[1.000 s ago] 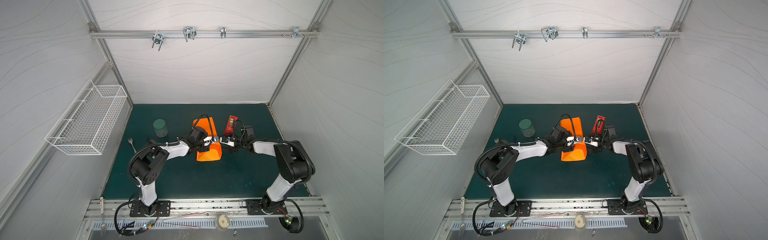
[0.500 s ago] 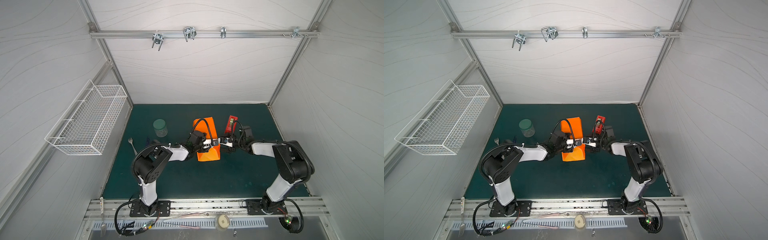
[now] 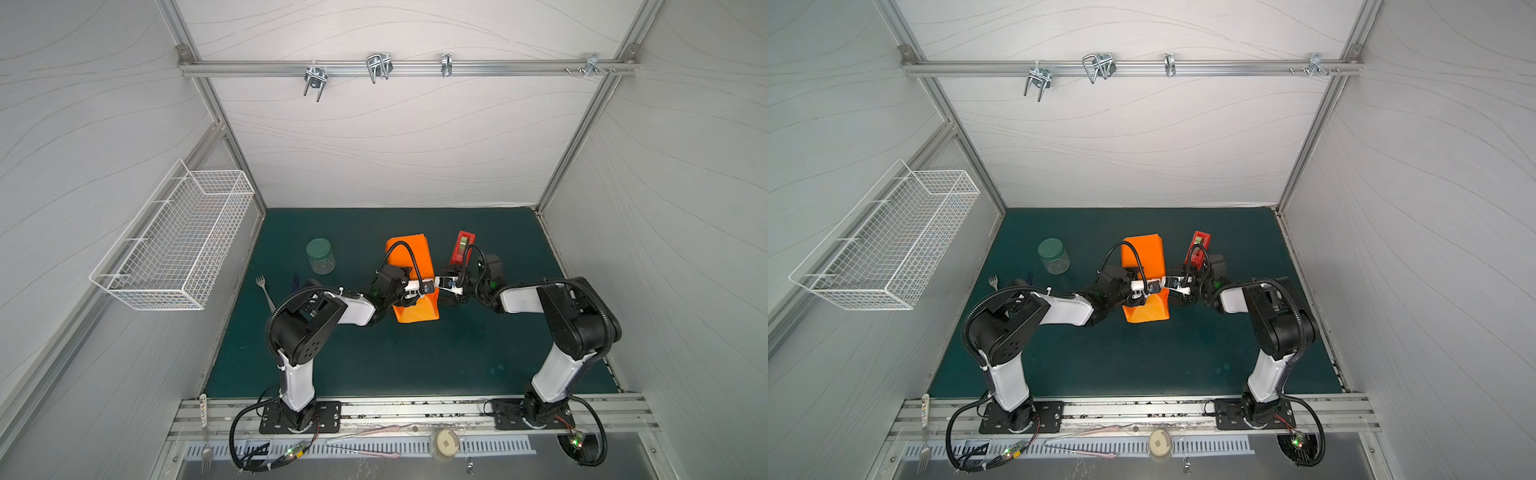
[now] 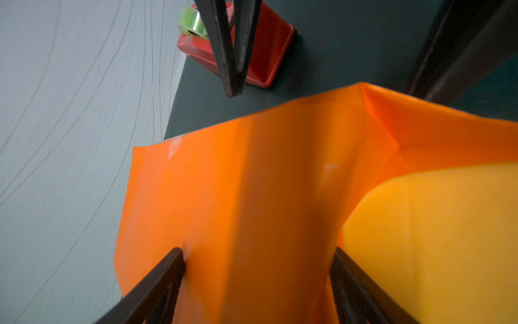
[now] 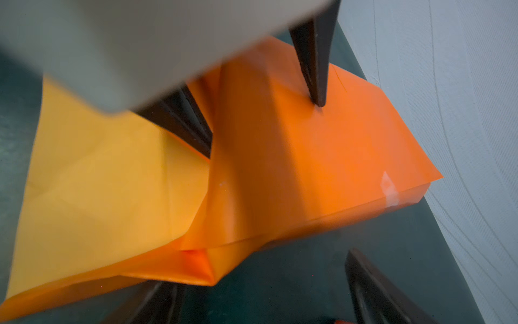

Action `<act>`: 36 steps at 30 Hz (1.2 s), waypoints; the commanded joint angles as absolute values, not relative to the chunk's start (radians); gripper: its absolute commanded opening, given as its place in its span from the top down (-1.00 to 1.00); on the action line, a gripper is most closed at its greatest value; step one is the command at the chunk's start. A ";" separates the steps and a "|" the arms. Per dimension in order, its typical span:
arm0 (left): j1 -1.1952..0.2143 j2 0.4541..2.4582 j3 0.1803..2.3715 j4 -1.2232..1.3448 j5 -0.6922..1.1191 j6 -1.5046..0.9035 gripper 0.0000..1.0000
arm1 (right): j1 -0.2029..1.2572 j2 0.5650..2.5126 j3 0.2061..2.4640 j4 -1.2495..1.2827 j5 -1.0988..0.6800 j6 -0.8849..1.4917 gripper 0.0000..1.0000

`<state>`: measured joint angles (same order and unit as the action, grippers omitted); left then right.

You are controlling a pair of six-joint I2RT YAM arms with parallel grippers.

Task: Wrap a gift box in wrapping paper
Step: Fold the wrapping paper for the gift box.

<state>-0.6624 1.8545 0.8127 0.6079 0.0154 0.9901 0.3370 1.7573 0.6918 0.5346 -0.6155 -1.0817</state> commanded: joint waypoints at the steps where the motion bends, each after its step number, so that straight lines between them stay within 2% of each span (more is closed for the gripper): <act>1: -0.664 1.891 0.795 0.638 0.037 0.983 -0.65 | 0.349 1.760 0.676 0.591 -0.666 -1.041 -0.81; 12: -0.663 1.880 0.767 0.701 0.073 0.956 -0.64 | 0.359 1.792 0.667 0.667 -0.662 -1.034 -0.89; 24: -0.663 1.884 0.772 0.734 0.051 0.947 -0.62 | 0.312 1.730 0.714 0.376 -0.723 -1.196 -0.89; 36: -0.672 1.921 0.752 0.822 0.030 0.988 -0.63 | 0.343 1.793 0.687 0.589 -0.689 -1.087 -0.90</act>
<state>-0.6670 1.8927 0.7624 0.7761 0.0296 0.9672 0.3305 1.7691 0.6888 0.5350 -0.6697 -1.1172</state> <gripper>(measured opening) 0.814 0.952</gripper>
